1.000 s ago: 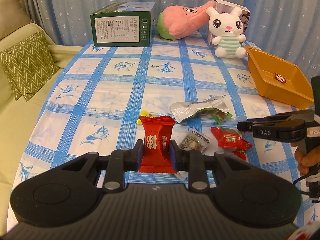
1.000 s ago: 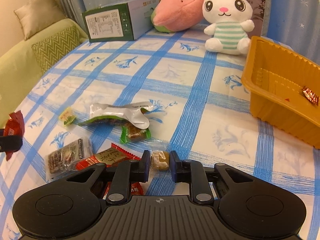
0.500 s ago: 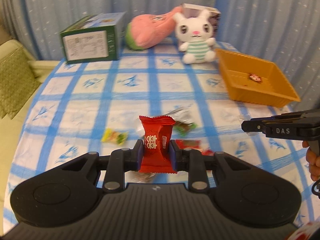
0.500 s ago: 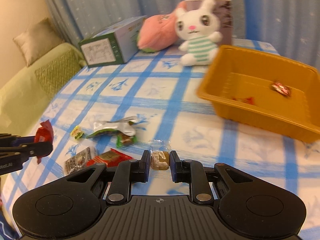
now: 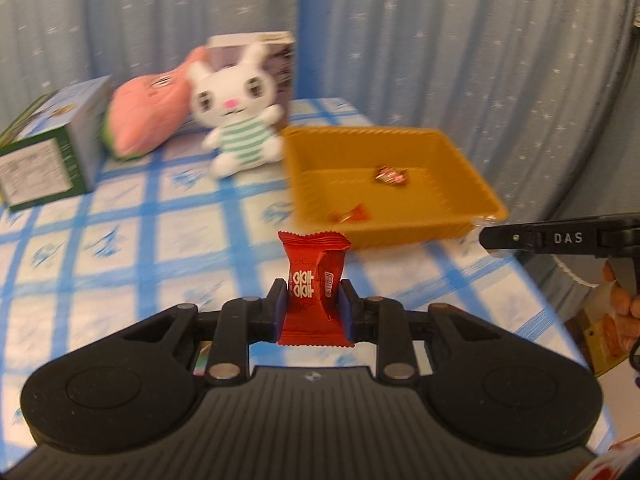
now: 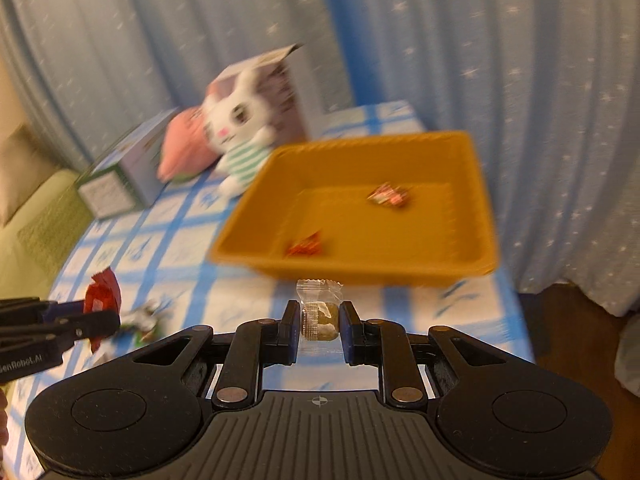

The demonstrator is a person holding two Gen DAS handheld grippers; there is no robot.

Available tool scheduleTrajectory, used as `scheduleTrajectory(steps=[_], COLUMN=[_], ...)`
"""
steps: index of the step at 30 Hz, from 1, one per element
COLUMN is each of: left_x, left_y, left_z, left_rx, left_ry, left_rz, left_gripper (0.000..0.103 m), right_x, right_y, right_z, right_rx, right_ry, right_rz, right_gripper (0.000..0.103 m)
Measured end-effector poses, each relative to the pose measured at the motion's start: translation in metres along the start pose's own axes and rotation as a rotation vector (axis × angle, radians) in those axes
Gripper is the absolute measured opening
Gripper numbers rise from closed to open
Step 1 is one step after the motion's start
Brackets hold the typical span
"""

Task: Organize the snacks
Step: 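Carry both held snacks over the orange tray, then open both tools, releasing the red packet and clear cake into the tray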

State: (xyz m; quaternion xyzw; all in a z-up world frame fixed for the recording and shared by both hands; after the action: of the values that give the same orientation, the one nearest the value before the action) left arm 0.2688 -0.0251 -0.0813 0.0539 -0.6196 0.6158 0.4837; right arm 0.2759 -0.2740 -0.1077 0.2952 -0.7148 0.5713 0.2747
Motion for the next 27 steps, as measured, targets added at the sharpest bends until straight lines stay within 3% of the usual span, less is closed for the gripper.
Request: scheduleTrajectory(steps=[8,14,27], left_x=[-0.046,-0.086,-0.172], left_y=[-0.062,-0.093,-0.104], left_z=[0.052,0.067,0.062], left_rx=[-0.064,-0.065,-0.018], left_ry=[0.090,0.123,0.093], left_rz=[0.040,0.014,-0.123], left_gripper=[0.026,0.026,0.026], right_x=[-0.004,-0.016,-0.067], right_y=[-0.048,-0.075,-0.086], right_z=[0.051,0.065,0.080], right_rx=[-0.072,-0.064,-0.069], right_ry=[0.034,0.038,0.049], right_rz=[0.057,0.075,0.005], right_gripper=[0.021,0.021,0.021])
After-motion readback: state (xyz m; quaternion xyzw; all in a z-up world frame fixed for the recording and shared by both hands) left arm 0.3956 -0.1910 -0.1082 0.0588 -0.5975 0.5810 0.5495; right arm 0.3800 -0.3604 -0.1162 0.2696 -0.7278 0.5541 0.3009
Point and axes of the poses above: each gripper's, at about its wrist camera, not at the fingertips, and x roughly against the way its jaws point, z to its right, y to its underside, the point moved 5 cm from there along -x, roughly the way its jaws point, and after that the axes turned 11 degrees about y, right-handed, at the moved point
